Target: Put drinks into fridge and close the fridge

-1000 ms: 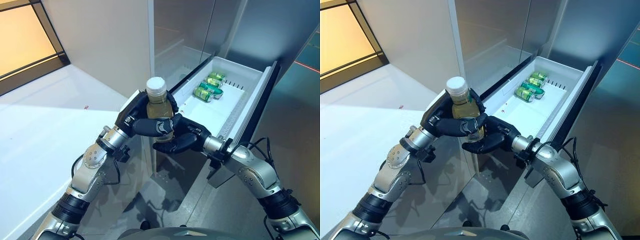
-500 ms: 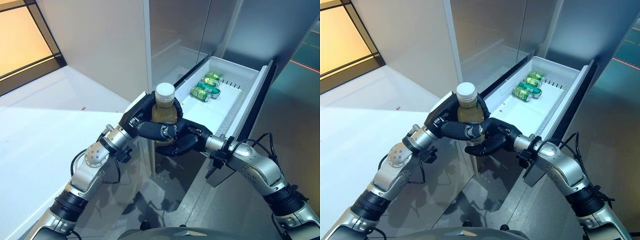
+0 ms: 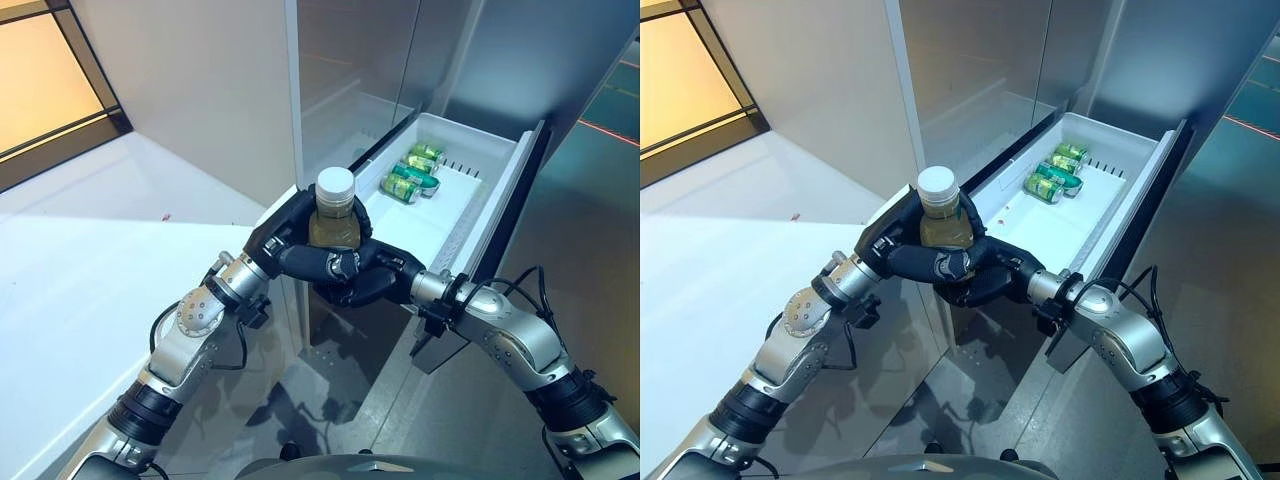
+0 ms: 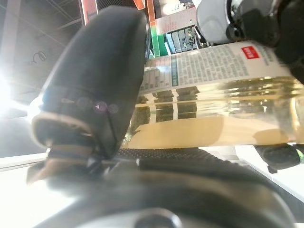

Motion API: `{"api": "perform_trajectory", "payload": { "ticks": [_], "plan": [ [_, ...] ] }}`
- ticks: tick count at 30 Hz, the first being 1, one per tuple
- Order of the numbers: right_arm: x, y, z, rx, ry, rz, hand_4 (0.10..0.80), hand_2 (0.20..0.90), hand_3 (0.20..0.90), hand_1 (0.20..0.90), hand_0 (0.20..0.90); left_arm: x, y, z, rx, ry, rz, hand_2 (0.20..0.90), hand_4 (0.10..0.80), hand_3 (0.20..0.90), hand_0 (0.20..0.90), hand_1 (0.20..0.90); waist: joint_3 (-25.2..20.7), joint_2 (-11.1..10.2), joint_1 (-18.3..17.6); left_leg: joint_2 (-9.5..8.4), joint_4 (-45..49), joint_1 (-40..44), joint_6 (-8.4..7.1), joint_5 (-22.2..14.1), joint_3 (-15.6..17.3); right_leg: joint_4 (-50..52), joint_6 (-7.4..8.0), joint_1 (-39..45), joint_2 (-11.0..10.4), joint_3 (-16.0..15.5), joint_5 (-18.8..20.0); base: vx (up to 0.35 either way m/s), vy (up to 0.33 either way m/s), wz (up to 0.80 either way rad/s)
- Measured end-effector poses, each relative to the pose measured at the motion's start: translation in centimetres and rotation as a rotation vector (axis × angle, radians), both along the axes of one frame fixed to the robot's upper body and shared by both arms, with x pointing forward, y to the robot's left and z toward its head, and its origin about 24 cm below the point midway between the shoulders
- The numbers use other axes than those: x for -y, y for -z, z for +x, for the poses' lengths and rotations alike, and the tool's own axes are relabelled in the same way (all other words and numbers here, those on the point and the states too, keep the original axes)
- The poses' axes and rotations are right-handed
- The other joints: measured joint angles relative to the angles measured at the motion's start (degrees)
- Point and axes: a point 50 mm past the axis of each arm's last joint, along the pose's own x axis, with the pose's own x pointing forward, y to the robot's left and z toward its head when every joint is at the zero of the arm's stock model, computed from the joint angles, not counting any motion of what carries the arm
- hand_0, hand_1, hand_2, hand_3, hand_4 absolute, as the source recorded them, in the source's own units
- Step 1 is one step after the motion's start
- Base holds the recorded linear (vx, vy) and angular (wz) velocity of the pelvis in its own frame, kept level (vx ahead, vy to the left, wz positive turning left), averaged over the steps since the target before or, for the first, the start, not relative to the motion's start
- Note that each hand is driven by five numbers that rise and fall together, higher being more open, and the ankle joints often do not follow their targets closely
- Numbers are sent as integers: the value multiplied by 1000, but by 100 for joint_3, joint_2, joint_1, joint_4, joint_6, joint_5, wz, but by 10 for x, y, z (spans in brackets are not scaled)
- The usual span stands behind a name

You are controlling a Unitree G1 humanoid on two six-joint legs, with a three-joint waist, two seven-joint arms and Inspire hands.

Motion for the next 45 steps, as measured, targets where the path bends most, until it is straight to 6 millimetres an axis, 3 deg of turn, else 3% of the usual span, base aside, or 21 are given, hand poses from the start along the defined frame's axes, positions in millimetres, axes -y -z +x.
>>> {"api": "perform_trajectory", "payload": {
  "ticks": [16, 17, 18, 19, 20, 37, 45],
  "plan": [
    [-2, 2, 0, -3, 25, -3, 100, 300, 200, 300, 300, 5, 2, -1, -4, -12, -8, 300, 100, 200, 300, 300, 0, -2, 11, -1, 0, 2, 0, 0, -8, 0, -1, 7, -4, -24, 2, 0, 0, 0],
    [-2, 2, 0, -4, 27, -4, 100, 300, 200, 300, 300, 5, 2, -1, -4, -1, -3, 342, 149, 249, 342, 342, 0, -2, 9, -1, 0, 2, 0, 0, -8, 0, -1, 7, -4, -24, 2, 0, 0, 0],
    [-3, 3, 0, -5, 28, -5, 100, 300, 200, 300, 300, 6, 3, -1, -4, 5, 1, 425, 245, 345, 425, 425, 0, -2, 9, -1, 0, 2, 0, 0, -8, 0, -1, 7, -4, -23, 2, 0, 0, 0],
    [-3, 3, 0, -6, 29, -6, 100, 300, 200, 300, 300, 6, 3, -1, -4, 14, 7, 822, 709, 809, 822, 822, 0, -2, 4, -1, 0, 2, 0, 0, -8, 0, -1, 7, -4, -22, 2, 0, 0, 0],
    [-3, 3, 0, -6, 31, -7, 100, 300, 200, 300, 300, 6, 3, -1, -7, 18, 10, 900, 800, 900, 900, 900, 0, -2, 3, -1, 0, 3, 0, 0, -8, 0, -1, 7, -4, -22, 2, 0, 0, 0],
    [-3, 4, 4, 42, 134, -50, 100, 300, 200, 300, 300, 6, 1, 0, 2, 0, -4, 900, 800, 900, 900, 900, 0, -2, -73, 3, -1, 13, 0, -1, 74, 0, 4, -18, 2, 65, 16, 0, 2, -1],
    [6, 12, 10, 58, 218, -138, 100, 300, 200, 300, 300, 0, -44, -10, 260, -169, -307, 900, 800, 900, 900, 900, 0, -3, -93, 4, -1, -17, -1, -3, 78, 0, 8, -48, 6, 76, 22, 0, 0, 0]
  ]
}}
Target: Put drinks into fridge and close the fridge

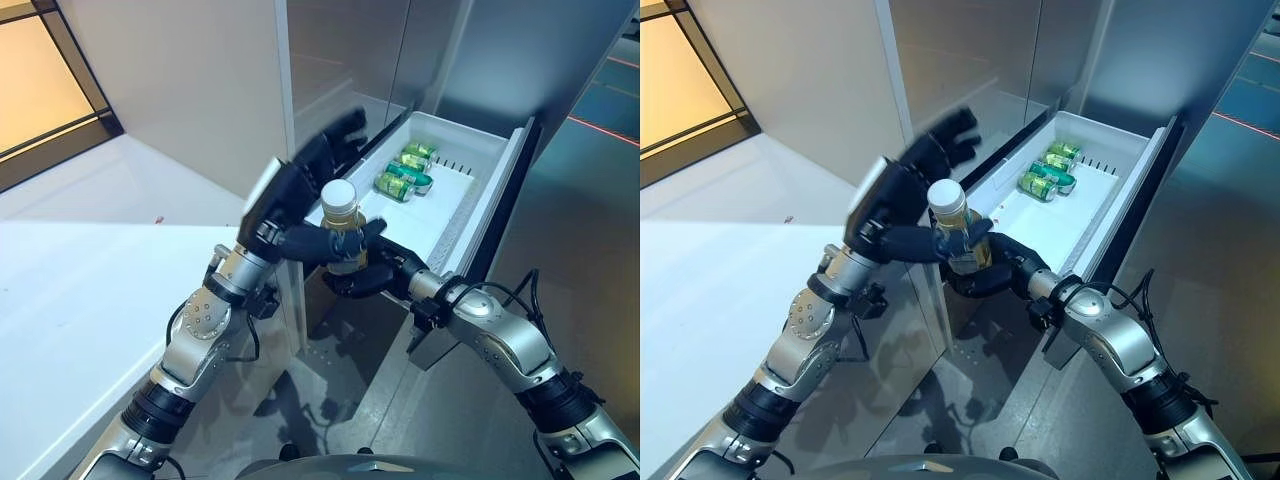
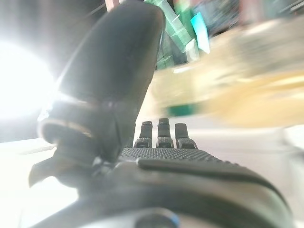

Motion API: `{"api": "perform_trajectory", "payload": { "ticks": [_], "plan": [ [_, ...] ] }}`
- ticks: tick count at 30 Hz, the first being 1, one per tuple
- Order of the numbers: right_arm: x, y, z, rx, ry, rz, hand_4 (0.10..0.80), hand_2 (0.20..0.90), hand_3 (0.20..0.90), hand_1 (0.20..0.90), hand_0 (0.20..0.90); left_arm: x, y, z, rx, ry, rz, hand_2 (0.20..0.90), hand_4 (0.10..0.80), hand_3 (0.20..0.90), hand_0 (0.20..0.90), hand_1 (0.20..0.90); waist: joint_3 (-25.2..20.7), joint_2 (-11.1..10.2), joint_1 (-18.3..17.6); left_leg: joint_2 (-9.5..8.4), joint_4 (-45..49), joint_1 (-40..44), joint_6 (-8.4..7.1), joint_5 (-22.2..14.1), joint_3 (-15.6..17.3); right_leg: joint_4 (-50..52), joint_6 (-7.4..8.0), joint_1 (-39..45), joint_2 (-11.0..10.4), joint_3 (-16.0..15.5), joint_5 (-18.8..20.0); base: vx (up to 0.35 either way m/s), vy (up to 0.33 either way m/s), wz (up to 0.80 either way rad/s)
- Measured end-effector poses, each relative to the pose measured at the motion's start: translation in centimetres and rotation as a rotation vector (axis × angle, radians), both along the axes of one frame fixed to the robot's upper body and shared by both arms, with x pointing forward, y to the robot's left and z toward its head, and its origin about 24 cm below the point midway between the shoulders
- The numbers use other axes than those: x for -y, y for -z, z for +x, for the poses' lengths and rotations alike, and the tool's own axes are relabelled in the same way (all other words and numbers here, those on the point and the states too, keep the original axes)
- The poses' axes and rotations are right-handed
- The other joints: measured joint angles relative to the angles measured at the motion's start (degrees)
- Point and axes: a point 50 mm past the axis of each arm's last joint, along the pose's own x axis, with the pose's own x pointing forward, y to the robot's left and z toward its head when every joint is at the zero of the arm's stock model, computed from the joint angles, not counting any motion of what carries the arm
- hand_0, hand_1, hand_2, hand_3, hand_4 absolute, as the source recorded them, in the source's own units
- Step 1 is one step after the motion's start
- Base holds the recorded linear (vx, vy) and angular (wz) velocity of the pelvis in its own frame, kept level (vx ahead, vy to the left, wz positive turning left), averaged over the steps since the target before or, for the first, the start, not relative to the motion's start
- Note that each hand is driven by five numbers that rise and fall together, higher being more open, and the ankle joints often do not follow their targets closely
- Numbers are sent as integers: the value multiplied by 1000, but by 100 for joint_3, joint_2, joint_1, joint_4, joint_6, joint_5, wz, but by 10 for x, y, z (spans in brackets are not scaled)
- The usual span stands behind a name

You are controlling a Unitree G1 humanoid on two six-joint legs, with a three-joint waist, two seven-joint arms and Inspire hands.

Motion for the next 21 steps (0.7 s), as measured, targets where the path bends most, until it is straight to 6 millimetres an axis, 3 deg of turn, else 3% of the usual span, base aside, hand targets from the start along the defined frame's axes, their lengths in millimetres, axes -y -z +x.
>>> {"api": "perform_trajectory", "payload": {
  "ticks": [3, 9, 15, 21],
  "plan": [
    [3, 0, 2, 32, 21, -57, 100, 300, 200, 300, 300, -11, -18, -6, 94, -82, -143, 900, 800, 900, 900, 900, 0, -1, -18, 2, 0, -1, -1, 0, -4, 0, 0, 0, 1, -9, 0, 0, 0, 0],
    [13, -6, 7, 103, 96, -131, 100, 300, 200, 300, 300, -22, -39, -9, 202, -179, -233, 900, 800, 900, 900, 900, 18, -30, 40, -1, 0, -1, -1, 0, -10, 0, 1, 3, -3, -15, 0, 0, 0, 0],
    [17, -12, 10, 197, 154, -172, 100, 300, 200, 300, 300, -19, -38, -5, 169, -172, -182, 900, 800, 900, 900, 900, 19, -31, 70, -2, 0, -24, -1, 0, -19, 0, 0, -15, -2, -22, 0, 0, 0, 0],
    [44, -26, 20, 356, 355, -227, 100, 300, 200, 300, 300, -10, -23, 7, -27, 47, -118, 900, 800, 900, 900, 900, 21, -28, 157, -6, -2, -40, 0, 0, -54, 0, 0, -10, -4, -52, 0, 9, 4, 2]
  ]
}}
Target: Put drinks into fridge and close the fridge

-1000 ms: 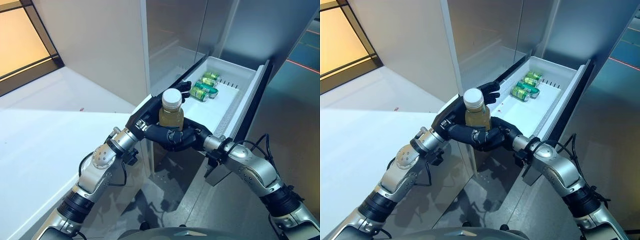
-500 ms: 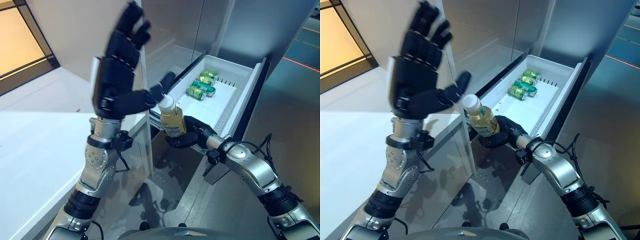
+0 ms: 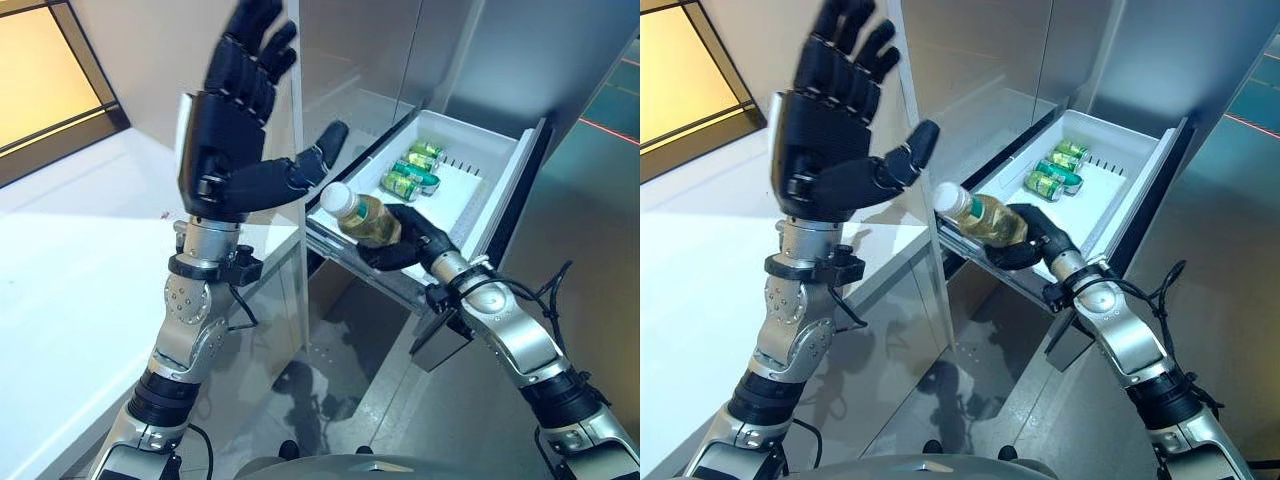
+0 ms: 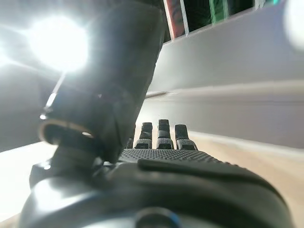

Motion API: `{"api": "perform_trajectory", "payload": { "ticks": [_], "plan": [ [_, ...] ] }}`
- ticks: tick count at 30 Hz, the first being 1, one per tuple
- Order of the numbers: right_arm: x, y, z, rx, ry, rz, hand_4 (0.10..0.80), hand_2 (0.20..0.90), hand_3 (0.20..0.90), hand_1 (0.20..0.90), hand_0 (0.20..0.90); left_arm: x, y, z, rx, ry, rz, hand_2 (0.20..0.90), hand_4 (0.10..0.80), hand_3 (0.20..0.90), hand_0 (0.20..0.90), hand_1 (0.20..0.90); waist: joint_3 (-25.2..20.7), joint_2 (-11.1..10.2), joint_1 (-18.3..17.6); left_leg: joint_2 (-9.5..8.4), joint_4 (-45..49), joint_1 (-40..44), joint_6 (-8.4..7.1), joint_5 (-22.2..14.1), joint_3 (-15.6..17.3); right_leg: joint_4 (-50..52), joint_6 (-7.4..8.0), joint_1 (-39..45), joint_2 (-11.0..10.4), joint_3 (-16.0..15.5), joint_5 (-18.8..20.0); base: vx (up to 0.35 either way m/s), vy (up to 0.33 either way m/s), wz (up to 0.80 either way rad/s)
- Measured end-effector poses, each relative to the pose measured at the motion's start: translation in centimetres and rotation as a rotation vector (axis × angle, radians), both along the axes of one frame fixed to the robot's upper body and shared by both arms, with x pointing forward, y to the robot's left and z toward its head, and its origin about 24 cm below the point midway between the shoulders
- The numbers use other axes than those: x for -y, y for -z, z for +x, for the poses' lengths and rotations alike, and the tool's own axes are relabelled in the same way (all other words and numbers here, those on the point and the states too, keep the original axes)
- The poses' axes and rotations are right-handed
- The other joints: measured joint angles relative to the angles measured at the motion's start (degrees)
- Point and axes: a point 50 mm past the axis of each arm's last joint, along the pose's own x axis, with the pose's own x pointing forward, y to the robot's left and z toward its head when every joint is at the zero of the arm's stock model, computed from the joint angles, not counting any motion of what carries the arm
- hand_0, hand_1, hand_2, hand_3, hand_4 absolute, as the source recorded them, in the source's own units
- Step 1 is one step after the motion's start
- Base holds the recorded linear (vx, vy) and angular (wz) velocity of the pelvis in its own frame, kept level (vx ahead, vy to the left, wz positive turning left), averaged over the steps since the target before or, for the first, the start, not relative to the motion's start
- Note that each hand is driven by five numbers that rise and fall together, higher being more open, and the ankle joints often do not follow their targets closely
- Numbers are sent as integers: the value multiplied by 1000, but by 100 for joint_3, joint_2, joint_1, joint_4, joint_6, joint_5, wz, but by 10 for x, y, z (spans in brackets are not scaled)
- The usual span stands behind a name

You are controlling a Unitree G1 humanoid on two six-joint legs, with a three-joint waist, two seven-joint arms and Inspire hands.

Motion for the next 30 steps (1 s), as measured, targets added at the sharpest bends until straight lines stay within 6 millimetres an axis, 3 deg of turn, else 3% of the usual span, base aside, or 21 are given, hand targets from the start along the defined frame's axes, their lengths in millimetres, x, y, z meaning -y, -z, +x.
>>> {"api": "perform_trajectory", "payload": {
  "ticks": [3, 6, 11, 14, 17, 23, 27, 30],
  "plan": [
    [24, -8, 14, 68, 135, -65, 100, 300, 200, 300, 300, 2, 28, 8, -181, 155, -5, 900, 800, 900, 900, 900, 12, 20, 36, -3, -22, -27, 0, 0, -43, 0, 0, 15, -3, -40, -1, 19, 12, 5],
    [55, -20, 24, 142, 258, -220, 100, 300, 200, 300, 300, 1, 68, 11, -387, 227, 16, 900, 800, 900, 900, 900, 75, 74, 105, -8, -23, -43, 1, 10, -151, 0, 0, 48, -10, -168, -3, 42, 26, 18],
    [119, -34, 37, 118, 465, -329, 100, 300, 200, 300, 300, -10, 125, -5, -648, 291, 63, 900, 800, 900, 900, 900, 198, 160, 302, -13, 0, -54, -5, 58, -391, -2, 1, 117, -13, -446, -5, 51, 4, 26],
    [163, -26, 33, 20, 640, -352, 100, 300, 200, 300, 300, -9, 133, -13, -686, 379, 69, 900, 800, 900, 900, 900, 231, 192, 540, -25, 0, -87, -14, 118, -595, -2, 4, 169, -14, -638, -8, 37, -20, 36],
    [190, -13, 27, -80, 759, -332, 100, 300, 200, 300, 300, -7, 139, -17, -733, 446, 66, 900, 800, 900, 900, 900, 235, 200, 666, -62, -24, -177, -31, 179, -789, -4, -4, 168, -37, -808, -48, 38, -36, 33],
    [199, -6, 27, -176, 785, -323, 100, 300, 200, 300, 300, -8, 191, -35, -990, 531, 269, 900, 800, 900, 900, 900, 281, 304, 732, -114, -27, -259, -46, 210, -866, -4, -2, 170, -83, -928, -56, 64, -37, 13],
    [204, -5, 30, -266, 779, -347, 100, 300, 200, 300, 300, -17, 237, -56, -1176, 492, 517, 900, 800, 900, 900, 900, 300, 321, 730, -131, -25, -286, 13, 265, -923, -4, 14, 160, -89, -958, -68, 50, -38, 7],
    [205, -6, 31, -322, 771, -369, 100, 300, 200, 300, 300, -29, 258, -65, -1196, 382, 701, 900, 800, 900, 900, 900, 308, 333, 733, -129, -20, -364, -5, 291, -984, -4, 15, 106, -81, -997, -72, 20, -49, 10]
  ]
}}
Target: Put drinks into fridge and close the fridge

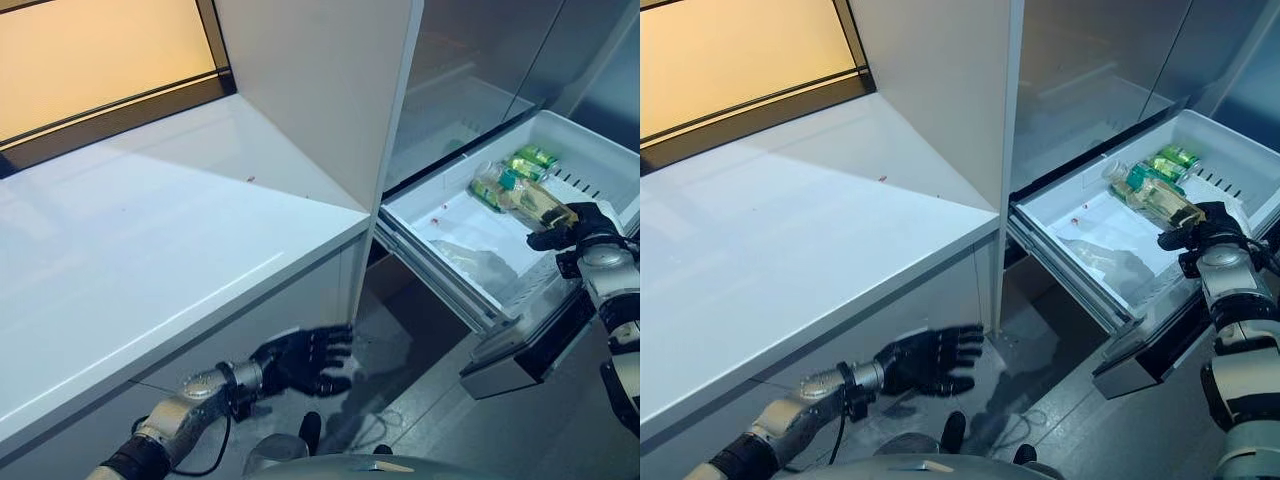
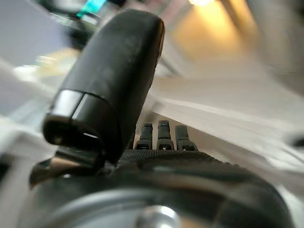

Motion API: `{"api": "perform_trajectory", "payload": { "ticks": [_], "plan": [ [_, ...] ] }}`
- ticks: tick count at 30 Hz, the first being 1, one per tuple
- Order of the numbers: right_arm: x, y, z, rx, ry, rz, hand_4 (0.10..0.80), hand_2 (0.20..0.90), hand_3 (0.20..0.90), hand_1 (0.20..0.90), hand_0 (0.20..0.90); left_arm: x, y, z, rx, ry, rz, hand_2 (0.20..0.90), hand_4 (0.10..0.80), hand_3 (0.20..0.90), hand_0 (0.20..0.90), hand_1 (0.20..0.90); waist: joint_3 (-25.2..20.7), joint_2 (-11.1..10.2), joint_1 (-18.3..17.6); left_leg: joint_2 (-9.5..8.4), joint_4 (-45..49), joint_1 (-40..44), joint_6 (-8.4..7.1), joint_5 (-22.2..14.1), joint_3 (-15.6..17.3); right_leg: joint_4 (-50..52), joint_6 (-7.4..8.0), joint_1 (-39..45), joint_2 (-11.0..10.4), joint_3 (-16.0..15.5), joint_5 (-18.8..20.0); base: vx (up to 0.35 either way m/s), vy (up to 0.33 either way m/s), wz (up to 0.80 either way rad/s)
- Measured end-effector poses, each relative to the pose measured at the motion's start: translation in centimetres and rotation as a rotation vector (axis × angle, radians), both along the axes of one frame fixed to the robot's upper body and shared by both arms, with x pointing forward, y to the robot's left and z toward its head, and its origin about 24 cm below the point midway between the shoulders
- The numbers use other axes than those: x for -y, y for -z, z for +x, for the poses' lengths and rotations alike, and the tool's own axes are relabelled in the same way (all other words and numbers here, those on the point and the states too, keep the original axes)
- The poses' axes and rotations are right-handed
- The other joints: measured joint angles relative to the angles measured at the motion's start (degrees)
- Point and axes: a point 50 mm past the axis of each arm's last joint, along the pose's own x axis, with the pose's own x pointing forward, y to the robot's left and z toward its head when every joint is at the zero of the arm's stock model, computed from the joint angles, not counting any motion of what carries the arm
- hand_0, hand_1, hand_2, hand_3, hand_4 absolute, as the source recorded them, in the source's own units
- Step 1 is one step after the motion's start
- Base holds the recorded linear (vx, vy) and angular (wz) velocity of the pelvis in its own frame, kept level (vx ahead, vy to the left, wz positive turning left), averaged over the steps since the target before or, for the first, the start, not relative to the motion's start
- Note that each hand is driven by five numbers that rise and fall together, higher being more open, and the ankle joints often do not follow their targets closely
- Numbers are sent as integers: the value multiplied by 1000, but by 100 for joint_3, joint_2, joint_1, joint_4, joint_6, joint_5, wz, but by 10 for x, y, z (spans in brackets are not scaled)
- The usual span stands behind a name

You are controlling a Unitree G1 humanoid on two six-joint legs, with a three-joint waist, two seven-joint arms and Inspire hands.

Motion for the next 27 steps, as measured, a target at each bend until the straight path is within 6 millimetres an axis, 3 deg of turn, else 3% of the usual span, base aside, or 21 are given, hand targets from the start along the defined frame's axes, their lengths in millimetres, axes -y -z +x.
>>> {"api": "perform_trajectory", "payload": {
  "ticks": [5, 11, 18, 24, 27],
  "plan": [
    [2, -11, 6, -54, 16, -26, 100, 300, 200, 300, 300, -17, 4, 10, 142, -83, 138, 900, 800, 900, 900, 900, 12, 1, 8, 28, 18, -226, -46, 75, -72, 0, -17, -223, 53, -27, 11, -99, -69, 8],
    [-10, -41, 26, -52, -45, -27, 100, 300, 200, 300, 300, -25, 12, 28, 201, -158, 256, 900, 800, 900, 900, 900, 491, 45, 19, 149, 24, -744, -140, 267, -60, 3, -171, -759, 165, 13, 173, -117, -39, -4],
    [-24, -31, 32, -160, -100, -10, 100, 300, 200, 300, 300, -35, 37, 13, 119, -256, 331, 900, 800, 900, 900, 900, 991, 194, 146, 171, 29, -1030, -156, 307, 73, 4, -194, -1080, 181, 114, 228, -44, -7, -5],
    [-33, -57, 43, -113, -119, 0, 100, 300, 200, 300, 300, -52, 37, 17, 123, -325, 390, 900, 800, 900, 900, 900, 1273, 182, 51, 182, 29, -1079, -155, 306, 209, 4, -189, -1174, 182, 226, 240, -14, 21, -10],
    [-35, -58, 44, -117, -135, 6, 100, 300, 200, 300, 300, -52, 34, 20, 140, -336, 381, 900, 800, 900, 900, 900, 1277, 186, 46, 185, 29, -1087, -155, 306, 218, 4, -186, -1191, 184, 236, 241, -11, 14, -2]
  ]
}}
